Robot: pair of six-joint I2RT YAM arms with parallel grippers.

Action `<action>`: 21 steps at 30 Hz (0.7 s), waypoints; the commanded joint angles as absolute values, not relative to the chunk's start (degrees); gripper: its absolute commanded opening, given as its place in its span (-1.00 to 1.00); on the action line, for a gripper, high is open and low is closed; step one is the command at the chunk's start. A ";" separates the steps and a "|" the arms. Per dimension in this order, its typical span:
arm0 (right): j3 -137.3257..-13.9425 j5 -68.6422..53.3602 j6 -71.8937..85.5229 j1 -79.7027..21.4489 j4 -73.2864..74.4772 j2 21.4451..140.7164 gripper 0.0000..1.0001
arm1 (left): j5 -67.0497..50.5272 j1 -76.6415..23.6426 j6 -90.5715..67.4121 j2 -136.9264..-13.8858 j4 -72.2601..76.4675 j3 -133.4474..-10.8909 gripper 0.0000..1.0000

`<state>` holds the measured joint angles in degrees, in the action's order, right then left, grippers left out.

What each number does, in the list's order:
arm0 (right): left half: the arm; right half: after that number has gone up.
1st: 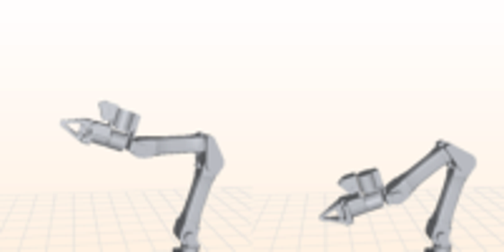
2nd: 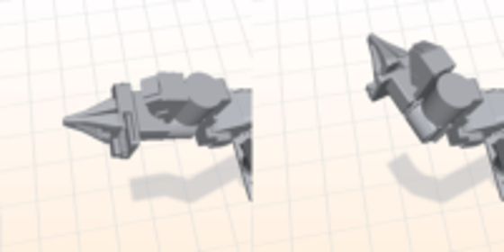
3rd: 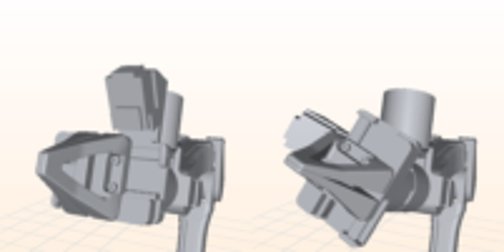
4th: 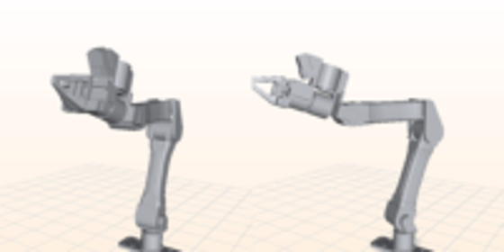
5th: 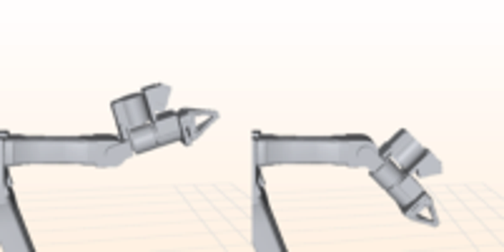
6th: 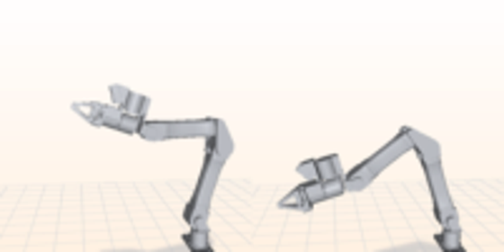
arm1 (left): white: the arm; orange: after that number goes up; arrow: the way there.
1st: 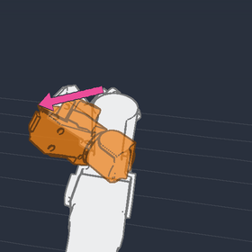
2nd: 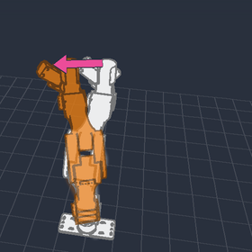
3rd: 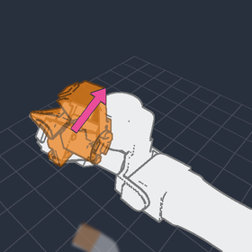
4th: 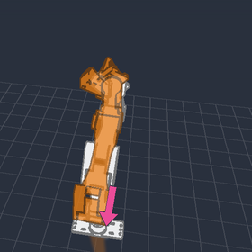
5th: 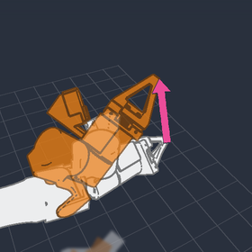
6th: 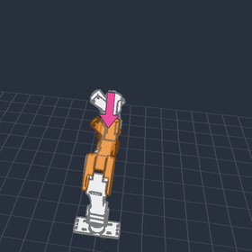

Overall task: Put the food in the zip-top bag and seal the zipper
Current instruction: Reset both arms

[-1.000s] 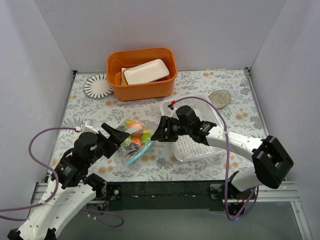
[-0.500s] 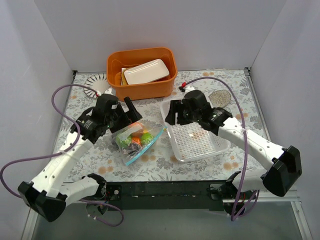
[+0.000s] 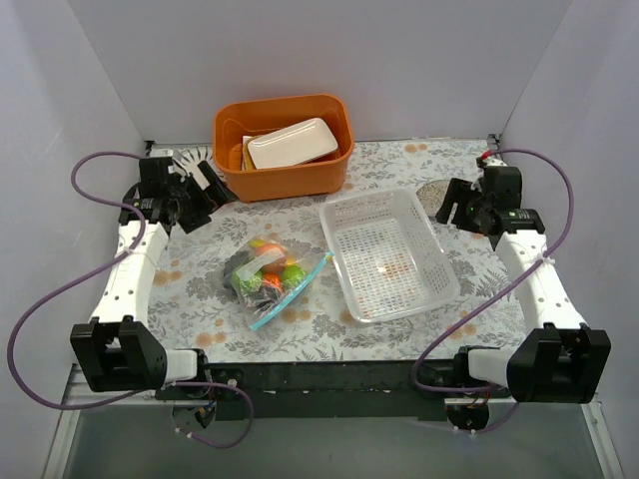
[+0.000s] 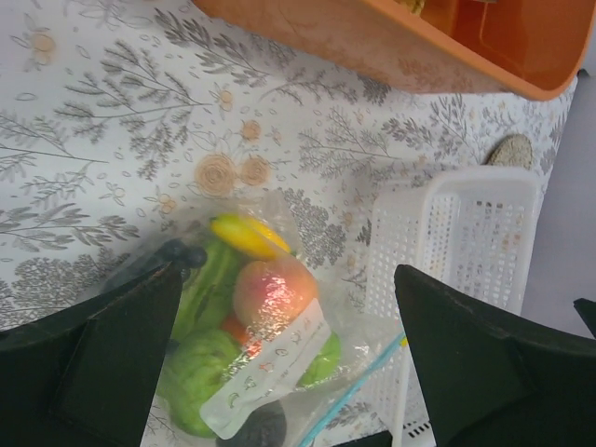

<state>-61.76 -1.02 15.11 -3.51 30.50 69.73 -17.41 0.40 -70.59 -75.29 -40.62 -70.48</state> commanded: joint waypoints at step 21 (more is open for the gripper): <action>-30.59 22.59 10.20 1.14 -6.05 60.12 0.96 | -2.90 2.46 -63.28 -54.84 -21.62 -56.69 0.96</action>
<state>-32.40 17.37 13.08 1.04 5.72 61.84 -4.58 2.50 -65.39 -56.23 -25.52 -56.29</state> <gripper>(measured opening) 0.982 0.982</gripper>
